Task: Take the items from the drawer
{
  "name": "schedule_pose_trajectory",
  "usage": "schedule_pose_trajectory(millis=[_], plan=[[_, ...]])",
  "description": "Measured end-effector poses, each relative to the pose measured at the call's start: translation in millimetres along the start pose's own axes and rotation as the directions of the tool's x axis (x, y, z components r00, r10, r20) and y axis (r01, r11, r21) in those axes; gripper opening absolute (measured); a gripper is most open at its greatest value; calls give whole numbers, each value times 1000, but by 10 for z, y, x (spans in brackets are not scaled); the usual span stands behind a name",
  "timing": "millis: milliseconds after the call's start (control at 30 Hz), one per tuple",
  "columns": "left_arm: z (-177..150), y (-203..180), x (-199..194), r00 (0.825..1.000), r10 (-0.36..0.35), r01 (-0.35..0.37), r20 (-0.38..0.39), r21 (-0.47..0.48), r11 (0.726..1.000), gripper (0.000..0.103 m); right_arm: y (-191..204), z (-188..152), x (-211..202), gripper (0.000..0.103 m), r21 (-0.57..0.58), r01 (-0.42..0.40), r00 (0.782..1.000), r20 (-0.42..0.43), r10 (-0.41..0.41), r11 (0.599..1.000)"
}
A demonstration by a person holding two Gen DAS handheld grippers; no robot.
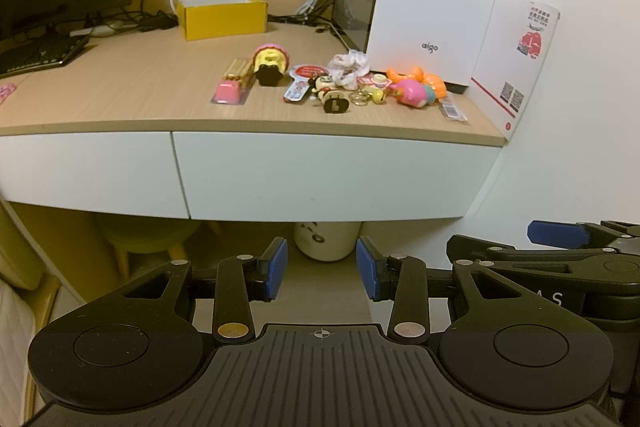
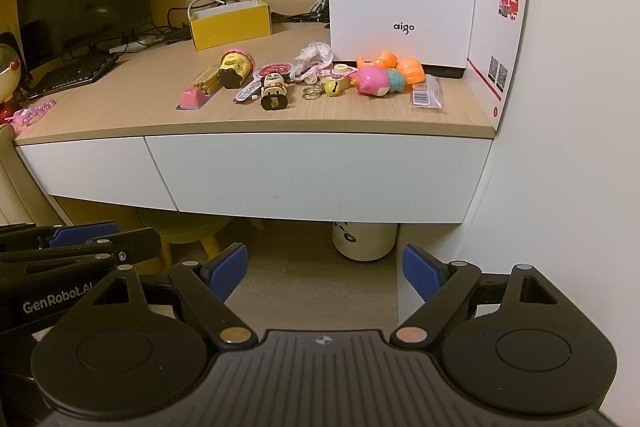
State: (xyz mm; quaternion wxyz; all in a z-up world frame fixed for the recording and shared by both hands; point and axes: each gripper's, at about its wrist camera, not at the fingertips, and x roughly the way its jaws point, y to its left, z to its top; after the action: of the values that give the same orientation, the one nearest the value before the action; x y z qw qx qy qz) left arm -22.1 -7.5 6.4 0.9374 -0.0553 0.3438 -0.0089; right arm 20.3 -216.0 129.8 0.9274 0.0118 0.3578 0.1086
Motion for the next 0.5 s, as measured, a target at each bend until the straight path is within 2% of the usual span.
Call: schedule_pose_trajectory(millis=[500], plan=[[6, 1, -6, 1000, -2, 2, 0, 1, 1000, 42, -5, -6, -1, 85, 4, 3, 1000, -2, -3, 1000]])
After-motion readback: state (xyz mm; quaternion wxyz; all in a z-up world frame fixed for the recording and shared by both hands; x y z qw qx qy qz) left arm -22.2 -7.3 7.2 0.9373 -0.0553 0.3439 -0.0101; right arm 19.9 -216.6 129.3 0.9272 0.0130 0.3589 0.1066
